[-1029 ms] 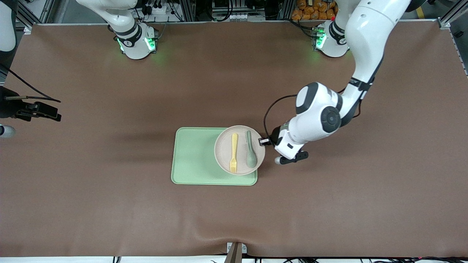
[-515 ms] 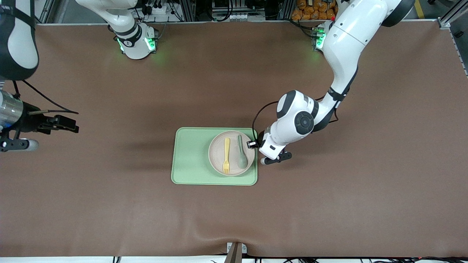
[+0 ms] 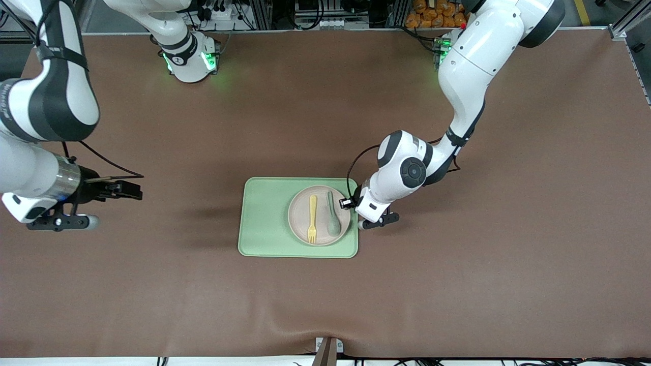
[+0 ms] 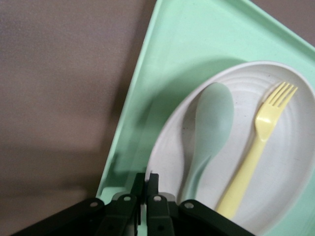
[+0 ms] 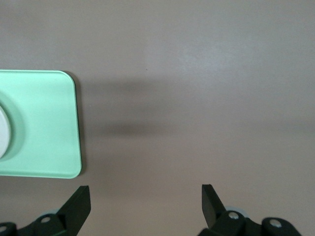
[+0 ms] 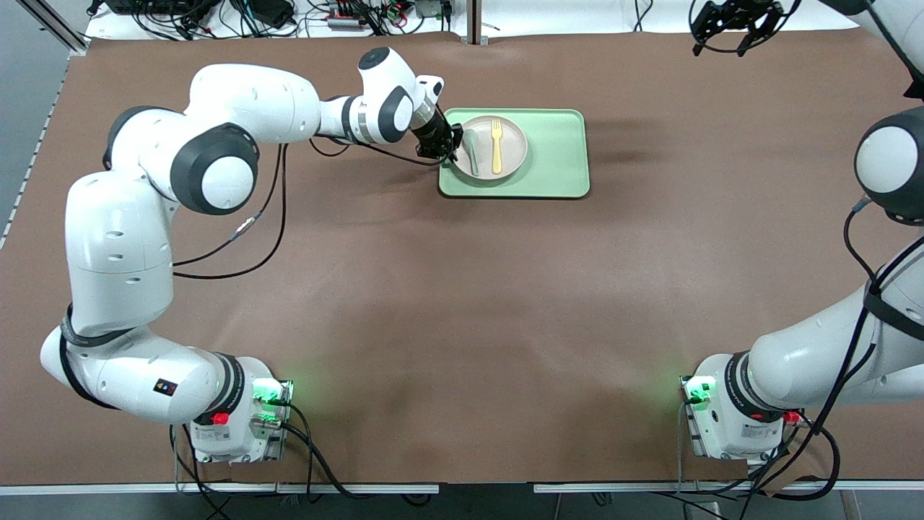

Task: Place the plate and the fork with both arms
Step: 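Release the plate with the left gripper while the right gripper reaches the fork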

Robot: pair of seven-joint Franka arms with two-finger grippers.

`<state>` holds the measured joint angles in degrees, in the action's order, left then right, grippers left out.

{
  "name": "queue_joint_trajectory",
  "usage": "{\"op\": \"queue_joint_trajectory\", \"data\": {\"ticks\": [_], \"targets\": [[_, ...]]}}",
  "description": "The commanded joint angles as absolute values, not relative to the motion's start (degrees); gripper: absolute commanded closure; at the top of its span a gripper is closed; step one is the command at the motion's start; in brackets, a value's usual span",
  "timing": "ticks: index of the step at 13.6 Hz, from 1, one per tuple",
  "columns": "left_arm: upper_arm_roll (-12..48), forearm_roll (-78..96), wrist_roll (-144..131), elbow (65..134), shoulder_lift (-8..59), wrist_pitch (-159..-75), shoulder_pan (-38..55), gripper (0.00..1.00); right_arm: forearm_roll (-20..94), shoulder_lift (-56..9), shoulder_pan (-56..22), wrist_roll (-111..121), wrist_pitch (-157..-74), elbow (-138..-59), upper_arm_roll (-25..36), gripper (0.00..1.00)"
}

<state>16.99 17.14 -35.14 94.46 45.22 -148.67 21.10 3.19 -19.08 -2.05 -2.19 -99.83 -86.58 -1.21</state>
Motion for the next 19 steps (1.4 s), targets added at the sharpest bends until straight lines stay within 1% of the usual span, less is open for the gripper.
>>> {"op": "queue_joint_trajectory", "data": {"ticks": [1, 3, 4, 6, 8, 11, 13, 14, 15, 17, 19], "targets": [[16.5, 15.7, -37.3, 93.3, 45.4, -149.2, 21.7, 0.00, 3.6, -20.5, -4.7, -4.2, -102.0, -85.6, -1.1, 0.00], [16.5, 15.7, -39.1, 93.1, 43.7, -148.4, 21.2, 0.00, 3.8, -21.8, -7.4, -6.7, -103.4, -85.4, -1.1, 0.00], [16.4, 15.7, -39.2, 93.0, 42.6, -146.5, 20.8, 0.00, 5.4, -22.7, -8.9, -8.9, -104.7, -85.4, -1.1, 0.00], [15.3, 15.6, -39.2, 93.0, 38.0, -141.8, 20.2, 0.00, 8.6, -25.1, -11.9, -10.9, -107.9, -85.3, -1.1, 0.00], [14.1, 15.6, -39.2, 92.9, 32.7, -136.2, 18.9, 0.00, 8.4, -27.9, -15.3, -13.8, -111.8, -84.6, -1.1, 0.00], [14.1, 9.1, -38.6, 92.9, 26.7, -129.0, 14.7, 0.00, 8.4, -34.1, -20.9, -21.1, -118.8, -80.4, -1.1, 0.00], [14.1, 4.7, -37.8, 92.9, 22.3, -122.7, 12.6, 0.00, 8.3, -38.4, -23.7, -24.6, -121.4, -77.2, -1.0, 0.00], [14.1, 3.8, -37.1, 92.9, 19.7, -119.0, 11.1, 0.00, 8.1, -40.1, -24.9, -25.0, -123.9, -76.8, -1.0, 0.01], [14.1, 3.8, -35.5, 92.8, 17.3, -115.1, 9.5, 0.00, 8.0, -41.3, -25.7, -24.9, -126.0, -76.8, -1.0, 0.06], [14.2, 3.8, -30.3, 92.8, 12.4, -108.5, 5.8, 0.00, 8.0, -43.8, -27.8, -25.3, -129.8, -76.7, -0.9, 0.09], [14.2, 3.8, -23.9, 92.7, 8.4, -102.6, 2.0, 0.00, 7.9, -46.5, -29.1, -26.1, -134.8, -76.6, -0.6, 0.15]]}}
